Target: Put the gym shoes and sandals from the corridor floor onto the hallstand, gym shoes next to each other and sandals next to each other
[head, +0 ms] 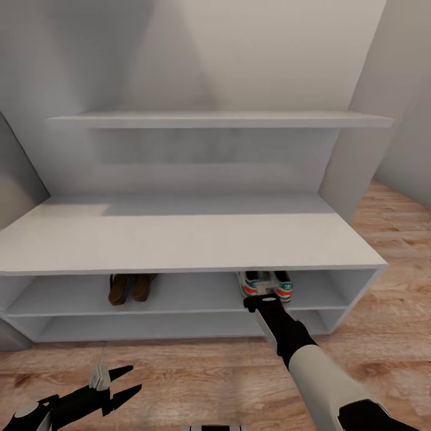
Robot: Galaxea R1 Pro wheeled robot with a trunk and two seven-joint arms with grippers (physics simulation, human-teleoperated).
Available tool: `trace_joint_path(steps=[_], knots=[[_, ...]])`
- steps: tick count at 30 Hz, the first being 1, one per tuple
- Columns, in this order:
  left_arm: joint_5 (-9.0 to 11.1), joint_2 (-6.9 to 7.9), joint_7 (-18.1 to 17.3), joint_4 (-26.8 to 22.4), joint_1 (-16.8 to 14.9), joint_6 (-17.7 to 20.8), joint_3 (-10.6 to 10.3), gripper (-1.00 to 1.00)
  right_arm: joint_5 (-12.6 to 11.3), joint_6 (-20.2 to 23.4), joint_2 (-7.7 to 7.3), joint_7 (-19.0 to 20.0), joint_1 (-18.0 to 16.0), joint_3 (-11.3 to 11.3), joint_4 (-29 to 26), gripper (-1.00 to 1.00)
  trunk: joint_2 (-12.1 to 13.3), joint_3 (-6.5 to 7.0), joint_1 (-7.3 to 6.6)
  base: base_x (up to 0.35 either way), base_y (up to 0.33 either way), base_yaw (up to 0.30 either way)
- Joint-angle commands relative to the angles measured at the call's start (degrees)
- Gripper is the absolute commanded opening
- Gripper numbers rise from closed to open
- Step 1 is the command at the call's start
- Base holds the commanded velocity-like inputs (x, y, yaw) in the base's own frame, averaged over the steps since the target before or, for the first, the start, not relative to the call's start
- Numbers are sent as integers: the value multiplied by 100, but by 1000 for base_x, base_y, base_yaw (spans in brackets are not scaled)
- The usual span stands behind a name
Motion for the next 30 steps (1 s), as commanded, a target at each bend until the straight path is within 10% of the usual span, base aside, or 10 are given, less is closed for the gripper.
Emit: trace_joint_path(steps=[1,30], knots=[[2,0,-16,5,-3,-35,14,100,-2,39,-3,-29,-2,25,-7,100,-2,-5,-5,-334,-2,0],[27,24,9,13,-3,-19,21,100,-6,22,3,-21,-2,57,23,100,-2,-5,-5,-336,0,0]])
